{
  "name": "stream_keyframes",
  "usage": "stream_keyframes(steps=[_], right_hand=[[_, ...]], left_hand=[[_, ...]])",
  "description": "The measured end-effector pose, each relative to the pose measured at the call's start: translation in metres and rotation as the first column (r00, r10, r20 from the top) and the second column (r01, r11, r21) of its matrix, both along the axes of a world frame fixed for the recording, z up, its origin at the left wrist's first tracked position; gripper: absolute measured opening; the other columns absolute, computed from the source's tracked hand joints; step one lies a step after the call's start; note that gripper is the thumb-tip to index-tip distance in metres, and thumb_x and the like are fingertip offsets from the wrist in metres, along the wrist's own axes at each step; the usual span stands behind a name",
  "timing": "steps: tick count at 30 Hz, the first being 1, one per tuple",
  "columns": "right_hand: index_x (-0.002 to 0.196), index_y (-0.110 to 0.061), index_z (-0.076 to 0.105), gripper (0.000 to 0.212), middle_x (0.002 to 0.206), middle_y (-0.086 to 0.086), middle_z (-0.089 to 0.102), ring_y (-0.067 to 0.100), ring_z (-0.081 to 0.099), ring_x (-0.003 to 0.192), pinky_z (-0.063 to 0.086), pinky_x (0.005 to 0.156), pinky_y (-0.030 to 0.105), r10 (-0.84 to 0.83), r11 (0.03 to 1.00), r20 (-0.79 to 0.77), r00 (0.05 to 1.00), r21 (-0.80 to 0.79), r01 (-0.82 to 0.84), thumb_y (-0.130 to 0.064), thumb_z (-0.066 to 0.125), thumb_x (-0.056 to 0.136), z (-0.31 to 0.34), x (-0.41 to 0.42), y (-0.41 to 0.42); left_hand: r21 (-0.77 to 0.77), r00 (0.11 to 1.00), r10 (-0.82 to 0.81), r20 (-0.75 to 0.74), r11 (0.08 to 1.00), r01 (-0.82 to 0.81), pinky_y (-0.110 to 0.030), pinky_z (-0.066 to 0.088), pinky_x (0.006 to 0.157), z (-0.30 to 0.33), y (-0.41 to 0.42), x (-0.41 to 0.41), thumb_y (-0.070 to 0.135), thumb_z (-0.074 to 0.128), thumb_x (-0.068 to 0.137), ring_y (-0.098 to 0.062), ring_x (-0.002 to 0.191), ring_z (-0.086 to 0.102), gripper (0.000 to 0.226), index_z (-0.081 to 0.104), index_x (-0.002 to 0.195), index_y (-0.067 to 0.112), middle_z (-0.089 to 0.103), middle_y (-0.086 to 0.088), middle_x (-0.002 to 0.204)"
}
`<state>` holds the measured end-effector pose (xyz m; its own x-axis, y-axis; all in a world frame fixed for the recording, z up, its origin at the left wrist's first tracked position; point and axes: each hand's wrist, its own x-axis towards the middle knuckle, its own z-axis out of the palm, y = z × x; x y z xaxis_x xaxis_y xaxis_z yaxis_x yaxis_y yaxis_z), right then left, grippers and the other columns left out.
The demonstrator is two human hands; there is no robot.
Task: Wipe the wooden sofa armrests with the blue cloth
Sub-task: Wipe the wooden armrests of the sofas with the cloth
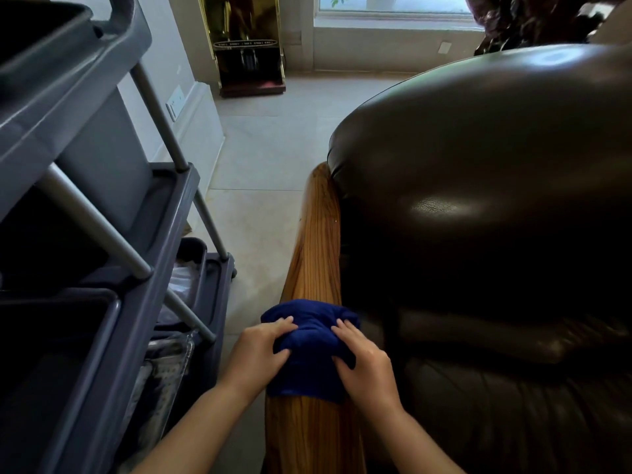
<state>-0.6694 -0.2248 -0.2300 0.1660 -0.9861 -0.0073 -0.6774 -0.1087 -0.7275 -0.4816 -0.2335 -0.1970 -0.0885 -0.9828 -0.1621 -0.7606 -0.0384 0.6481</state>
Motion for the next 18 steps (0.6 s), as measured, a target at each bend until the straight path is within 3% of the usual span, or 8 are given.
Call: stream_keyframes(steps=[2,4,6,10,14,18], right_hand=[[0.119,-0.022,0.058,0.039,0.121,-0.006,0.061,0.002,0.049,0.115,0.039,0.103,0.025,-0.031,0.997,0.033,0.999,0.074,0.029,-0.011,0.063,0.081,0.012,-0.006,0.0],[0.109,-0.025,0.062,0.03,0.1,-0.012,0.062,0.001,0.057,0.096,0.048,0.084,0.018,-0.001,0.992,0.029,1.0,0.126,-0.003,-0.015,0.064,0.08,0.035,-0.017,-0.01],[0.104,-0.027,0.063,0.027,0.092,-0.014,0.062,0.001,0.058,0.088,0.044,0.072,0.011,0.055,0.988,-0.004,0.998,0.143,-0.054,-0.019,0.068,0.078,0.065,-0.032,-0.023],[0.093,-0.038,0.062,0.024,0.084,-0.018,0.061,-0.002,0.059,0.078,0.044,0.062,0.011,0.099,0.983,-0.04,0.994,0.157,-0.091,-0.023,0.07,0.076,0.139,-0.062,-0.037],[0.096,-0.028,0.068,0.024,0.078,-0.017,0.061,-0.002,0.057,0.073,0.038,0.061,0.009,0.071,0.997,-0.119,0.99,0.039,-0.067,-0.022,0.073,0.073,0.22,-0.093,-0.035],[0.093,-0.025,0.069,0.022,0.07,-0.025,0.055,-0.013,0.05,0.066,0.035,0.053,-0.001,0.011,1.0,-0.144,0.99,-0.027,-0.015,-0.02,0.074,0.072,0.287,-0.127,-0.007]], left_hand=[[0.034,1.0,-0.011,-0.011,0.999,0.011,-0.016,0.039,0.094,0.015,-0.003,-0.002,0.008,0.065,0.077,-0.007,0.11,0.057,0.037,0.064,0.112,0.021,0.066,0.002,0.117],[0.068,0.999,-0.04,-0.02,0.997,0.041,-0.015,0.041,0.084,0.036,-0.011,-0.005,0.009,0.065,0.076,-0.005,0.098,0.058,0.033,0.066,0.107,0.02,0.068,0.002,0.108],[0.087,0.997,-0.076,-0.022,0.993,0.078,-0.015,0.041,0.08,0.063,-0.019,-0.009,0.011,0.065,0.076,-0.006,0.095,0.058,0.029,0.066,0.104,0.02,0.068,0.002,0.104],[0.006,0.988,-0.152,-0.023,0.988,0.152,-0.014,0.046,0.071,0.126,-0.028,-0.029,0.011,0.064,0.075,-0.009,0.087,0.061,0.02,0.065,0.091,0.023,0.064,0.006,0.088],[-0.074,0.969,-0.246,-0.017,0.967,0.244,-0.015,0.044,0.067,0.207,-0.031,-0.057,0.014,0.065,0.076,-0.008,0.081,0.059,0.017,0.064,0.091,0.023,0.061,0.007,0.085],[-0.107,0.948,-0.317,-0.009,0.943,0.315,-0.014,0.044,0.061,0.273,-0.018,-0.09,0.015,0.066,0.076,-0.007,0.077,0.059,0.017,0.065,0.091,0.022,0.061,0.009,0.082]])
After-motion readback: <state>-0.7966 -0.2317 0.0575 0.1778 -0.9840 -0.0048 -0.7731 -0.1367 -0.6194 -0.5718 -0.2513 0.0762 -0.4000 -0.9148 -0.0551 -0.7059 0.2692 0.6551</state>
